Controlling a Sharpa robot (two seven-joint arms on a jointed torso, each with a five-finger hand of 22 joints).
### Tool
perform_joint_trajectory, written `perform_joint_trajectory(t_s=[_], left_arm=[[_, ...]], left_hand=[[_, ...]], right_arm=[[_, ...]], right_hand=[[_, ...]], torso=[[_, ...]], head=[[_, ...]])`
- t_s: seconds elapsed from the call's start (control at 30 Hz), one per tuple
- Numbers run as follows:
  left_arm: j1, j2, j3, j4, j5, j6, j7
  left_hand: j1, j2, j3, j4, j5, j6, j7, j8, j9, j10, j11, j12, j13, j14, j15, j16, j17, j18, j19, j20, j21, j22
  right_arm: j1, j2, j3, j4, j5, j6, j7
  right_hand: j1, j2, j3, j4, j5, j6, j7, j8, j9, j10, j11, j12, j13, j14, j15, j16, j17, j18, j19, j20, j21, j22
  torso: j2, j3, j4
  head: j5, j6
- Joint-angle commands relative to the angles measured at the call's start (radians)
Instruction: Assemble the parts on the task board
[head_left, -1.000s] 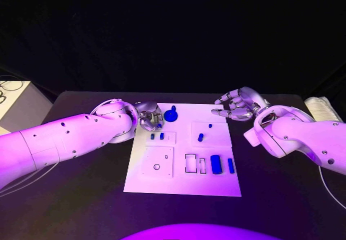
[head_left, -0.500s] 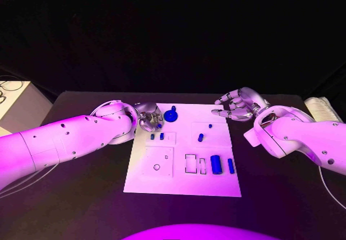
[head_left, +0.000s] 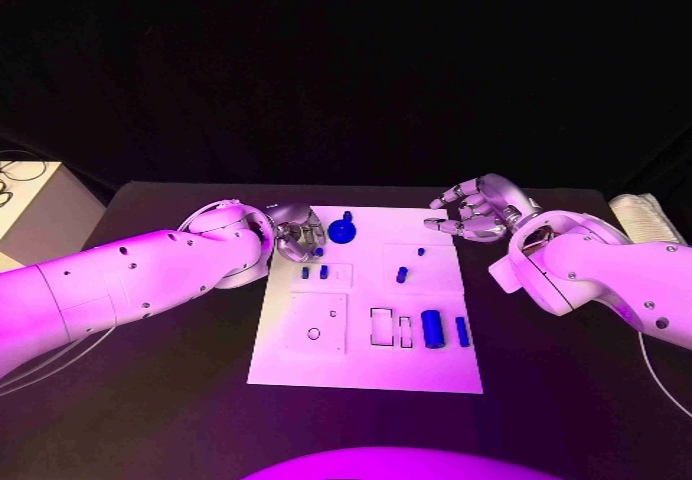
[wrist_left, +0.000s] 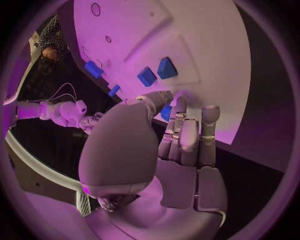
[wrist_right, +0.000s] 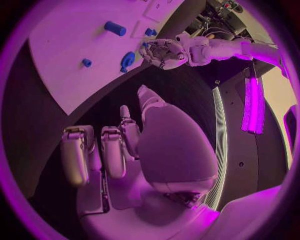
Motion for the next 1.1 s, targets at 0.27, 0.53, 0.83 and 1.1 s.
perform_joint_trajectory(t_s=[0.27, 0.53, 0.83, 1.1], left_arm=[[0.0, -0.017, 0.001, 0.009, -0.002, 0.018, -0.015], [0.0, -0.049, 0.004, 0.021, 0.006, 0.01, -0.021], [0.001, -0.115, 0.022, 0.033, 0.368, -0.156, 0.18], [0.001, -0.177, 0.027, 0.066, 0.925, -0.092, 0.41]], left_hand=[[-0.014, -0.011, -0.02, 0.003, 0.003, -0.032, -0.007, -0.019, -0.004, -0.008, 0.002, -0.014, 0.003, -0.011, 0.002, -0.005, -0.013, 0.0, -0.015, 0.003, -0.015, -0.015], [-0.01, -0.005, -0.033, 0.005, 0.004, -0.046, -0.011, -0.026, -0.005, -0.018, 0.004, -0.018, 0.007, -0.02, 0.004, -0.006, -0.023, 0.002, -0.022, 0.005, -0.023, -0.023], [-0.008, 0.02, -0.021, 0.013, 0.002, 0.098, 0.005, 0.059, 0.026, 0.002, 0.005, 0.072, 0.072, -0.071, 0.007, -0.032, -0.093, 0.024, -0.116, 0.003, -0.09, -0.132], [-0.024, 0.02, -0.037, 0.048, 0.004, 0.013, 0.037, 0.043, 0.014, -0.135, 0.049, 0.036, 0.056, -0.352, 0.043, -0.256, -0.472, 0.03, -0.189, 0.035, -0.23, -0.233]], right_arm=[[-0.001, 0.0, 0.0, -0.013, -0.037, 0.043, 0.003], [-0.002, 0.008, 0.0, -0.049, -0.116, 0.085, 0.012], [-0.019, 0.05, -0.001, -0.11, -0.437, 0.15, 0.014], [-0.039, 0.089, -0.002, -0.154, -0.655, 0.214, -0.021]], right_hand=[[0.013, -0.007, 0.015, 0.002, 0.002, -0.014, -0.003, 0.024, -0.001, -0.285, -0.003, -0.36, -0.246, 0.063, 0.007, -0.047, 0.13, 0.031, 0.032, 0.006, -0.086, 0.159], [0.052, -0.019, 0.091, -0.001, -0.002, -0.007, -0.003, 0.052, -0.007, -0.376, -0.003, -0.759, -0.631, 0.043, 0.004, -0.092, 0.057, 0.041, 0.018, 0.002, -0.138, 0.13], [0.092, -0.083, 0.395, -0.078, -0.051, 0.077, -0.014, 0.027, -0.022, -0.253, -0.004, -1.087, -0.964, 0.051, 0.001, -0.087, 0.062, 0.039, 0.024, -0.003, -0.136, 0.138], [0.034, -0.101, 0.427, -0.11, -0.087, 0.091, -0.018, 0.017, -0.018, -0.254, 0.0, -1.177, -1.051, 0.051, 0.004, -0.09, 0.056, 0.044, 0.018, -0.001, -0.157, 0.127]], torso=[[0.0, -0.0003, -0.0017], [-0.001, -0.0001, 0.0005], [0.001, 0.0019, -0.0027], [0.002, -0.0005, 0.0009]], head=[[-0.001, 0.0], [-0.004, 0.004], [-0.033, 0.015], [-0.05, 0.017]])
